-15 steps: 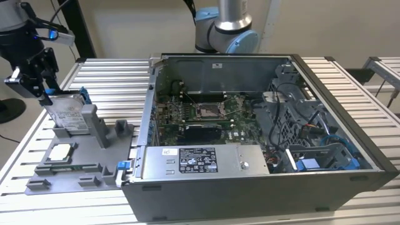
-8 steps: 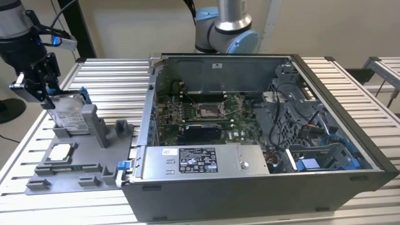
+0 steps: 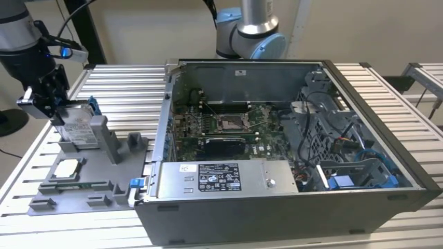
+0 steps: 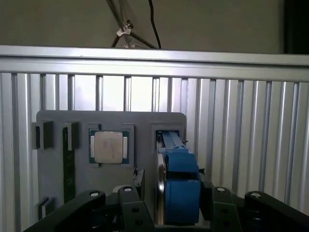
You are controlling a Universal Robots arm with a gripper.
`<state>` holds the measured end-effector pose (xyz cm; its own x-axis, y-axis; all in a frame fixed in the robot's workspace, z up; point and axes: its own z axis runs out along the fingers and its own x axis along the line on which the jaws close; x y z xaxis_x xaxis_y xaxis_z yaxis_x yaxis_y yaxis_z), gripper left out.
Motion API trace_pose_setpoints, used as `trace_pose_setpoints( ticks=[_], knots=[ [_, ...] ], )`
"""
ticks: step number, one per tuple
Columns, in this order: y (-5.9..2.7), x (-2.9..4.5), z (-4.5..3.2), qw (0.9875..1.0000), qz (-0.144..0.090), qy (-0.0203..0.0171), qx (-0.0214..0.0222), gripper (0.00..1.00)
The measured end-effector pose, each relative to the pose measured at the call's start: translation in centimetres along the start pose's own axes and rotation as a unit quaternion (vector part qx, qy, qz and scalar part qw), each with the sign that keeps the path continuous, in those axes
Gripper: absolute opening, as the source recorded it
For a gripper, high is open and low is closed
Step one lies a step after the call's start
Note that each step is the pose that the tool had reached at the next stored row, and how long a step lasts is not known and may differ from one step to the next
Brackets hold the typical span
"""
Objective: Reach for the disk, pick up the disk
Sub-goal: 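Pick up the disk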
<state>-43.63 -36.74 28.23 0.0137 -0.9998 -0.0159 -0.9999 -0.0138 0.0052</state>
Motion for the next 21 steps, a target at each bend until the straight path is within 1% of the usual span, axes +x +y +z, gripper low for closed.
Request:
trace_pose_setpoints(
  ticks=[5, 12, 21],
  knots=[
    [0.00, -0.01, 0.84, 1.0000, -0.002, -0.0006, 0.0000, 1.00],
    [-0.01, 0.01, 1.77, 1.0000, -0.003, -0.0045, 0.0001, 1.00],
    [-0.01, 0.01, 1.91, 1.0000, -0.003, -0.0048, 0.0000, 1.00]
  ],
)
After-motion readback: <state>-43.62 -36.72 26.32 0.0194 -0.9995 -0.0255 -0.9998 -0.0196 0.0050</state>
